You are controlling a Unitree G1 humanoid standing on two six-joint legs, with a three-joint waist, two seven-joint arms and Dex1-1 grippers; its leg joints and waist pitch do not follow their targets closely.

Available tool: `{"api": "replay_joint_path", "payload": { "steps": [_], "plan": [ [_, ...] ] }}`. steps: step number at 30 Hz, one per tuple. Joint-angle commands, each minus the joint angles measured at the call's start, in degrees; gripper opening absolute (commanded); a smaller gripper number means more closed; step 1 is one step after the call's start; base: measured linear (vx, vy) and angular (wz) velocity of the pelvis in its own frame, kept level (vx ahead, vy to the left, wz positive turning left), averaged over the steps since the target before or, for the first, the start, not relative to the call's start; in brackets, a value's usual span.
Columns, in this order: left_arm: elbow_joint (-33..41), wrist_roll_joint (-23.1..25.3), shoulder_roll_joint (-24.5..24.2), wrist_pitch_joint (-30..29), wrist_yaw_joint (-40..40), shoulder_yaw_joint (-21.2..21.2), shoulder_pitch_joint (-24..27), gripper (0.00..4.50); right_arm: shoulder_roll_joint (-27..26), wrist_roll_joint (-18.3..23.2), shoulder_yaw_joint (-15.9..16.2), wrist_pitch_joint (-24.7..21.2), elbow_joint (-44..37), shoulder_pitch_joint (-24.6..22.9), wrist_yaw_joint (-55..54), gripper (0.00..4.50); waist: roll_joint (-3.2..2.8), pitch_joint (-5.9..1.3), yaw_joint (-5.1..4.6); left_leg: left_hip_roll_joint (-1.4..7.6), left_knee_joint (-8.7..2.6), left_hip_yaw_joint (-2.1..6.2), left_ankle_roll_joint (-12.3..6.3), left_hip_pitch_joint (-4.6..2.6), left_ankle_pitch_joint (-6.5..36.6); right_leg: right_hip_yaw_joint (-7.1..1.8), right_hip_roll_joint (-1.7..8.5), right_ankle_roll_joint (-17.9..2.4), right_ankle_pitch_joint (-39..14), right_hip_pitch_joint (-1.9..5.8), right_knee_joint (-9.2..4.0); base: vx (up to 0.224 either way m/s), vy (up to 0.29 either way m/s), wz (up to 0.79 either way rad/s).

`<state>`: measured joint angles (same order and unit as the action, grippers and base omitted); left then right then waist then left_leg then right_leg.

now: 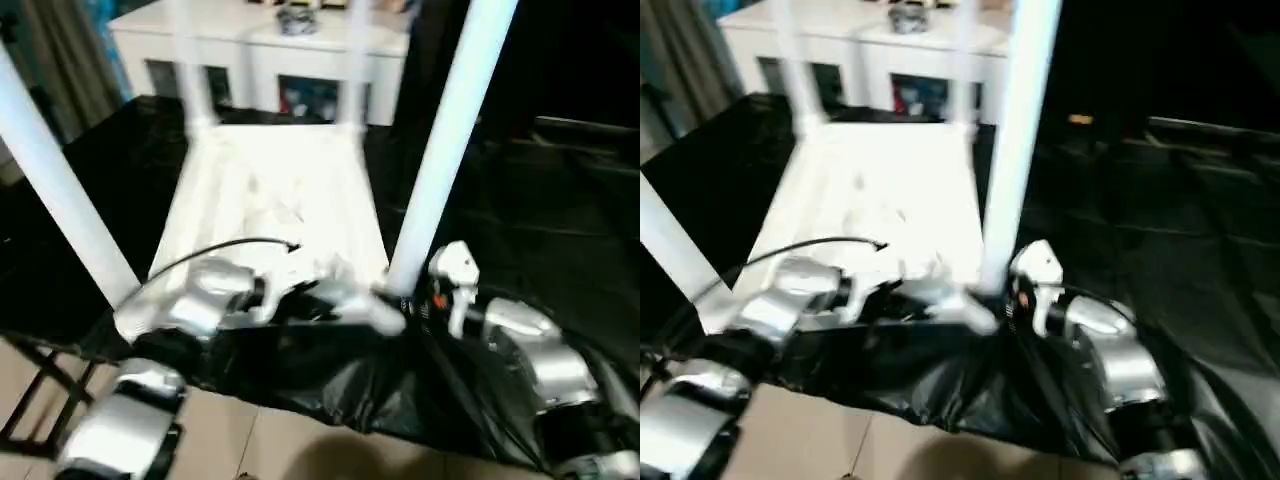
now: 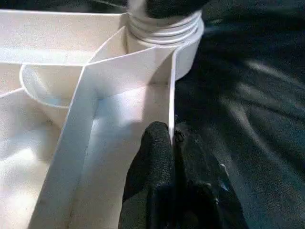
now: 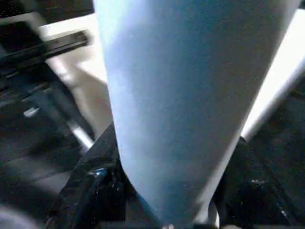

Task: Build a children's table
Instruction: Rotate leg to tighten

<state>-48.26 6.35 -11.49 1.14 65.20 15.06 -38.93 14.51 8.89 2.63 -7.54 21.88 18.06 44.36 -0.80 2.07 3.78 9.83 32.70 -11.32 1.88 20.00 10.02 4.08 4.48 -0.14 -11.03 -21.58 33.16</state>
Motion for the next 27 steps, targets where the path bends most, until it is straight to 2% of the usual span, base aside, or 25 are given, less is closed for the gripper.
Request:
{"api": "replay_joint_path", "payload": {
  "steps": [1,2,3,4,5,6,7,8,9,11,12,13,14,15,17,18,19,20,21,22,23,24,25,26,27],
  "plan": [
    [-1.69,1.04,7.95,-2.57,-7.16,2.73,-1.34,0.0,-9.9,-0.56,2.48,-4.36,4.62,1.48,-12.09,1.99,0.11,-1.71,-0.54,3.58,-4.74,3.03,1.73,-1.07,26.79,-2.37,5.2,-5.98,-35.26,0.37,-6.41,0.0,0.0,0.0],
    [-1.9,1.34,9.07,-3.12,-8.5,2.92,-1.69,0.0,-11.87,-0.81,1.84,-4.98,5.83,2.28,-15.72,1.99,0.12,-1.56,-1.15,3.46,-4.67,3.23,2.57,-1.51,29.22,-2.07,5.13,-5.85,-36.86,-0.2,-6.72,-0.051,0.019,-0.05],
    [-2.09,1.52,9.7,-3.45,-9.51,2.96,-1.95,0.0,-12.99,-1.11,1.76,-4.88,6.57,2.84,-17.39,1.99,-0.11,-1.45,-1.53,3.29,-4.48,3.42,2.95,-1.85,30.98,-1.67,5.0,-5.23,-38.28,-0.36,-6.97,-0.051,0.019,-0.05],
    [-2.31,1.7,10.04,-3.6,-10.55,2.88,-2.2,0.0,-13.58,-1.56,1.93,-4.45,7.01,3.19,-18.27,1.99,-0.06,-1.36,-2.11,3.12,-4.42,3.65,2.81,-1.92,33.07,-1.04,4.91,-3.82,-39.72,-0.12,-7.48,-0.062,0.029,-0.09],
    [-2.57,2.04,10.29,-3.57,-11.41,2.89,-2.54,0.0,-14.49,-1.84,2.36,-3.19,7.19,3.48,-18.36,1.99,-0.66,-1.44,-2.67,3.23,-4.69,3.99,2.5,-1.77,34.77,-0.62,4.91,-3.41,-38.47,0.35,-7.66,0.0,0.0,0.0],
    [-2.49,2.18,10.24,-3.51,-11.78,2.83,-2.58,0.0,-14.87,-1.88,2.07,-2.15,7.15,3.59,-19.04,1.99,-0.82,-1.33,-2.86,3.36,-4.9,4.12,2.39,-1.83,36.05,-0.33,4.8,-3.4,-37.64,0.45,-7.89,0.0,0.0,0.0],
    [-2.47,2.2,10.23,-3.51,-11.82,2.82,-2.58,0.0,-14.92,-1.88,2.01,-2.01,7.14,3.61,-19.14,2.33,-1.08,-1.24,-3.04,3.47,-5.06,4.28,2.42,-2.01,37.73,0.12,4.7,-3.35,-36.68,0.5,-8.06,0.0,0.0,0.0],
    [-2.32,2.36,10.18,-3.57,-12.18,2.72,-2.58,0.0,-15.34,-2.0,1.42,-1.03,7.01,3.69,-20.19,2.54,-1.49,-1.27,-3.27,3.7,-5.54,4.76,2.87,-2.2,41.11,0.77,4.72,-3.49,-33.3,1.05,-8.03,0.0,0.0,0.0],
    [-2.32,2.36,10.18,-3.57,-12.18,2.72,-2.58,0.0,-15.34,-2.0,1.42,-1.03,7.01,3.69,-20.19,2.68,-1.52,-1.21,-3.28,3.71,-5.61,4.65,2.96,-2.41,41.89,0.8,4.72,-3.77,-32.57,0.86,-8.09,0.0,0.0,0.0],
    [-1.21,2.14,9.24,-2.63,-10.48,2.46,-1.75,0.0,-15.32,-0.36,-1.1,-0.92,6.04,3.83,-18.58,2.77,-1.14,-1.18,-3.32,3.37,-5.32,4.43,2.4,-2.56,41.35,1.17,5.22,-3.95,-33.27,0.78,-8.5,0.0,0.0,0.0],
    [-1.03,2.14,8.92,-2.12,-10.0,2.39,-1.52,0.0,-15.06,-0.27,-1.53,-0.92,5.81,3.88,-17.97,3.03,-0.99,-1.23,-3.33,3.35,-5.18,4.53,2.1,-2.3,39.98,1.23,5.77,-3.54,-34.58,0.96,-8.54,0.0,0.0,0.0],
    [-0.97,2.12,8.81,-2.03,-9.85,2.38,-1.45,0.0,-14.91,-0.17,-1.56,-0.97,5.7,3.87,-17.65,3.03,-0.98,-1.26,-3.28,3.33,-5.18,4.51,2.02,-2.16,39.21,1.08,5.87,-3.51,-34.74,0.97,-8.53,0.0,0.0,0.0],
    [0.21,1.3,7.16,0.02,-6.88,2.1,-0.34,0.0,-12.18,1.8,-1.15,-1.64,4.04,3.62,-11.84,3.12,-0.78,-1.34,-3.18,3.41,-5.26,4.47,1.66,-1.79,37.33,0.57,6.1,-4.08,-33.89,0.97,-8.33,0.0,0.0,0.0],
    [0.59,1.03,6.39,0.25,-5.81,2.02,-0.03,0.0,-10.76,2.33,-0.66,-2.08,3.45,3.52,-9.2,3.2,-0.71,-1.55,-3.09,3.63,-5.53,4.52,1.13,-0.99,35.38,0.05,6.19,-4.76,-31.46,1.55,-7.67,0.0,0.0,0.0],
    [1.1,0.73,4.79,1.72,-3.33,2.32,0.45,0.0,-8.22,2.63,0.31,-2.79,2.63,3.41,-5.14,3.33,-0.54,-1.9,-2.73,3.88,-5.68,4.31,0.57,-0.39,31.58,-0.68,6.28,-6.47,-26.79,1.81,-7.04,0.0,0.0,0.0],
    [1.1,0.73,4.79,1.72,-3.33,2.32,0.45,0.0,-8.22,2.63,0.31,-2.79,2.63,3.41,-5.14,3.33,-0.56,-2.17,-2.37,3.91,-5.52,3.84,-0.3,-0.13,27.76,-1.06,6.27,-8.53,-21.95,1.88,-6.42,0.0,0.0,0.0],
    [1.3,0.43,4.06,1.82,-2.09,2.29,0.61,0.0,-6.97,2.46,0.74,-2.85,2.6,3.54,-3.43,3.62,-0.34,-2.23,-2.03,3.81,-5.24,3.21,-1.25,0.02,24.32,-1.38,6.31,-10.29,-18.74,1.72,-6.06,0.0,0.0,0.0],
    [1.39,0.26,3.76,1.8,-1.55,2.25,0.67,0.0,-6.48,2.33,0.89,-2.79,2.66,3.62,-2.75,3.62,-0.02,-2.08,-1.55,3.62,-4.95,2.83,-2.12,0.1,22.32,-1.56,6.27,-10.88,-19.2,1.71,-5.89,0.0,0.0,0.0],
    [1.5,-0.17,3.03,2.29,-0.13,2.12,0.73,0.0,-5.22,2.02,1.41,-2.58,2.96,3.88,-0.73,3.62,0.09,-2.04,-1.36,3.61,-4.83,2.67,-2.36,-0.09,21.84,-1.7,6.25,-10.95,-20.13,1.52,-5.92,0.0,0.0,0.0],
    [1.69,-0.78,1.82,2.98,2.18,1.92,0.79,0.0,-3.18,1.01,2.52,-1.55,3.55,4.22,2.9,3.62,0.23,-2.21,-0.94,3.57,-4.54,2.35,-2.81,-0.67,21.1,-1.88,6.16,-11.04,-21.77,1.19,-6.01,0.053,-0.047,0.07],
    [1.71,-1.02,1.19,3.45,3.36,1.85,0.75,0.0,-2.0,0.36,3.25,-0.9,3.97,4.43,4.97,3.62,0.42,-2.4,-0.49,3.41,-4.18,2.06,-3.44,-0.35,18.92,-2.11,6.01,-11.36,-20.5,1.35,-5.57,0.054,-0.055,0.09],
    [1.74,-1.04,1.02,3.59,3.7,1.82,0.74,0.0,-1.66,0.14,3.41,-0.72,4.11,4.51,5.65,3.62,0.28,-2.6,-0.02,3.62,-4.14,1.91,-4.1,0.03,15.75,-2.2,5.75,-11.94,-16.8,1.58,-4.9,0.054,-0.055,0.09],
    [1.74,-1.06,0.88,3.67,3.93,1.81,0.73,0.0,-1.4,-0.05,3.6,-0.54,4.23,4.55,6.21,3.62,0.22,-2.73,0.17,3.67,-4.09,1.85,-4.41,0.22,14.35,-2.14,5.7,-12.27,-14.9,1.73,-4.59,0.051,-0.056,0.04],
    [1.61,-1.17,-0.52,4.35,5.98,1.77,0.54,0.0,1.09,-1.76,5.51,1.42,5.36,5.01,10.45,3.62,0.61,-2.79,0.45,3.59,-3.82,1.72,-4.98,0.51,12.45,-2.01,5.59,-12.55,-12.77,1.9,-4.13,0.046,-0.053,0.01],
    [1.6,-1.18,-1.11,4.59,6.89,1.73,0.51,0.0,2.11,-2.33,6.26,2.21,5.79,5.23,12.04,3.62,0.51,-2.75,0.61,3.63,-3.73,1.69,-5.1,0.5,12.15,-1.95,5.53,-12.87,-12.45,1.74,-4.0,0.046,-0.053,0.01]
  ]
}}
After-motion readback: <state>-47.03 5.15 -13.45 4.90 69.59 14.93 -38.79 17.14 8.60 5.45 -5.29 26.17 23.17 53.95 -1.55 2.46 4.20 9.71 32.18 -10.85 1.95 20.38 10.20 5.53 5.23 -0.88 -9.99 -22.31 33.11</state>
